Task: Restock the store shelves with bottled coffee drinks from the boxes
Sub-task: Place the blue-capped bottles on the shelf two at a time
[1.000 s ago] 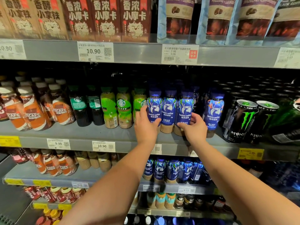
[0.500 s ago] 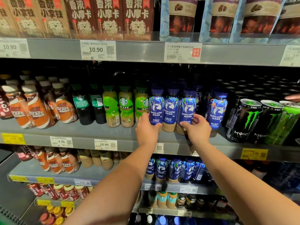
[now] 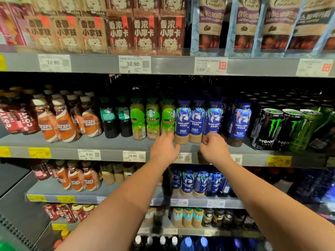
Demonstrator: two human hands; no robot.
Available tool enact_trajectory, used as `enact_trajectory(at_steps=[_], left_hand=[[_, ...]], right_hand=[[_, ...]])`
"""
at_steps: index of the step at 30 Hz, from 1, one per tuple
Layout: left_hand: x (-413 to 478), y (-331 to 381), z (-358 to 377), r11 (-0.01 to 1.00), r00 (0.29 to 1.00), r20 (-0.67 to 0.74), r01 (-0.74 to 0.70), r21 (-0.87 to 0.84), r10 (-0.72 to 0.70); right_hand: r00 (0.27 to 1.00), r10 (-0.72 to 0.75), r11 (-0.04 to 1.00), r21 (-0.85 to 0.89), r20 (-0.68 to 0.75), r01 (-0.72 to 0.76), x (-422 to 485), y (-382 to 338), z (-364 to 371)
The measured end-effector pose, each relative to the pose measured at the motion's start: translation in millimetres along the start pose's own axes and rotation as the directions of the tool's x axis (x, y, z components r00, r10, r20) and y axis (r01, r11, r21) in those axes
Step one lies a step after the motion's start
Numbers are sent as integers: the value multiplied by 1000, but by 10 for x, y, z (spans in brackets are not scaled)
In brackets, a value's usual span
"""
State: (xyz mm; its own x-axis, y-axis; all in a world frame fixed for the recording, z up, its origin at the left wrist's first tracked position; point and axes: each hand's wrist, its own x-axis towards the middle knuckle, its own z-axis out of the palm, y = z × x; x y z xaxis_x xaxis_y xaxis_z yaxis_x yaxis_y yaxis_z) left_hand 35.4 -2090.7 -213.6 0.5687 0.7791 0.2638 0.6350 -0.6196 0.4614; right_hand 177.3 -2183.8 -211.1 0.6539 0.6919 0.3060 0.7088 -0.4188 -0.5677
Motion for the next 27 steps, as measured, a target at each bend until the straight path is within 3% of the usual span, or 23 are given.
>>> enact_trajectory(at_steps=[3, 7, 13, 21, 27], left_hand=[[-227, -92, -152, 995, 996, 43, -76, 69, 73], [-543, -309, -308, 978, 989, 98, -126, 165, 111], [-1067, -618, -392, 956, 977, 179, -155, 247, 112], [-1788, -1071, -117, 953, 957, 289, -64, 297, -25], [-2604, -1426, 354, 931, 881, 428, 39, 364, -204]], right_hand=[[994, -43, 988, -141, 102, 57, -279, -263, -28], [960, 35, 951, -304, 278, 53, -683, -526, 42], [933, 84, 928, -368, 350, 55, -1233, -740, 215], [863, 106, 941, -329, 495, 73, -1890, -679, 793], [717, 95, 959, -256, 691, 119, -2629, -304, 1394]])
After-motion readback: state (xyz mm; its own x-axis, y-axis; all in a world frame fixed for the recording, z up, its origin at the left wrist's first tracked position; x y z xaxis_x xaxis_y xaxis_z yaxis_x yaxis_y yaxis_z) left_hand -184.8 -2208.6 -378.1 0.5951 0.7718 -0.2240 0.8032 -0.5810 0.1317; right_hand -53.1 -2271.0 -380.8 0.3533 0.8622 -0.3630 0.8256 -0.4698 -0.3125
